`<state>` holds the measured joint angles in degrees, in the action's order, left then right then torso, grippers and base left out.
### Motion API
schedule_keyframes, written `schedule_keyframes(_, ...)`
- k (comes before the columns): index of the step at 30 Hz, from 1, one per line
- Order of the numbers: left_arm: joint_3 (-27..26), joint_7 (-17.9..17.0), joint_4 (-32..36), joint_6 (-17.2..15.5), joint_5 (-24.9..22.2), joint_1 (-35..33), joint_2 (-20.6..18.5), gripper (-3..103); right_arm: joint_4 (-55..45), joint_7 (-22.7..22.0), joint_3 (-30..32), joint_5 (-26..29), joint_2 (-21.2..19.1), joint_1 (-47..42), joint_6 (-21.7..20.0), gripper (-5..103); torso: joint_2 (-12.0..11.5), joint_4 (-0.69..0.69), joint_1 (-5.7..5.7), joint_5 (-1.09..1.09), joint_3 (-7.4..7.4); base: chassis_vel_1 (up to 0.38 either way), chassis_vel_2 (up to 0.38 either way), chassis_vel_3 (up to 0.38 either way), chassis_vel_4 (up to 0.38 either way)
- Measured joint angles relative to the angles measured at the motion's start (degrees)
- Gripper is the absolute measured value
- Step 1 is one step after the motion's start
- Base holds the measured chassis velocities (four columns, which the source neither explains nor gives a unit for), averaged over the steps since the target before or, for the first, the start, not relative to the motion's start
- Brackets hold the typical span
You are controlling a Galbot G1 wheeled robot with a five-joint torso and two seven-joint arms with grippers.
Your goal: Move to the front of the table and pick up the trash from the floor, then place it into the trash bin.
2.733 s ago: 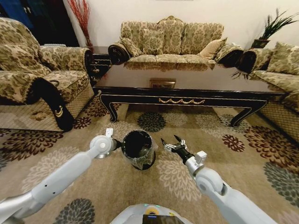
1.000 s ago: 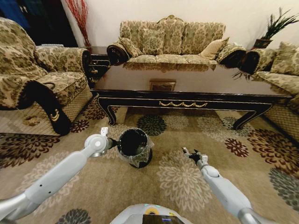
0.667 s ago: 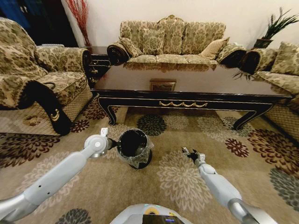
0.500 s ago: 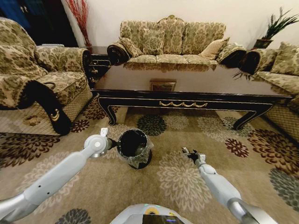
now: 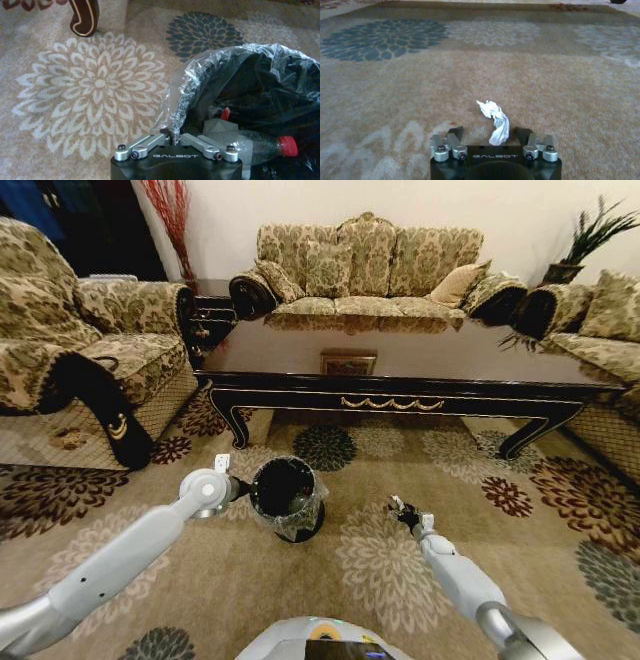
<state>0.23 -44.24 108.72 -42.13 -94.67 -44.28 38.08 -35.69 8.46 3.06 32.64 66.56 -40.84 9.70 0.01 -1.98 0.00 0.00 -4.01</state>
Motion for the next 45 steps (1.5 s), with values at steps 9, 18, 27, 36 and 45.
schedule_keyframes(9,0.00,0.24,-0.31,0.00,0.58,-0.43,0.52,0,0.19,0.02,-0.15,0.03,-1.30,0.12,0.02,41,0.00,0.01,0.00,0.00,0.00,0.000,0.000,0.000,0.000)
schedule_keyframes(18,0.02,0.84,-0.37,0.00,1.23,-0.54,0.27,0,0.72,0.20,-0.19,-0.01,-2.15,0.22,0.21,11,0.00,0.00,0.00,0.01,0.00,0.000,0.000,0.000,0.000)
schedule_keyframes(27,0.02,0.84,-0.04,0.00,1.25,-0.59,0.29,0,-0.66,0.12,0.08,-0.02,-2.66,-0.76,0.30,2,0.00,0.00,0.00,0.01,0.00,0.000,0.000,0.000,0.000)
schedule_keyframes(36,0.20,0.78,0.06,0.00,1.81,-1.04,1.00,0,-6.90,-0.64,0.99,0.31,-5.53,-4.79,0.25,0,0.00,0.01,0.00,0.01,0.00,0.000,0.000,0.000,0.000)
schedule_keyframes(45,0.98,0.63,0.37,0.00,2.23,-0.94,1.76,0,-19.91,-1.58,2.90,2.74,-10.59,-11.41,-0.02,0,0.00,0.01,0.00,0.01,0.00,0.000,0.000,0.000,0.000)
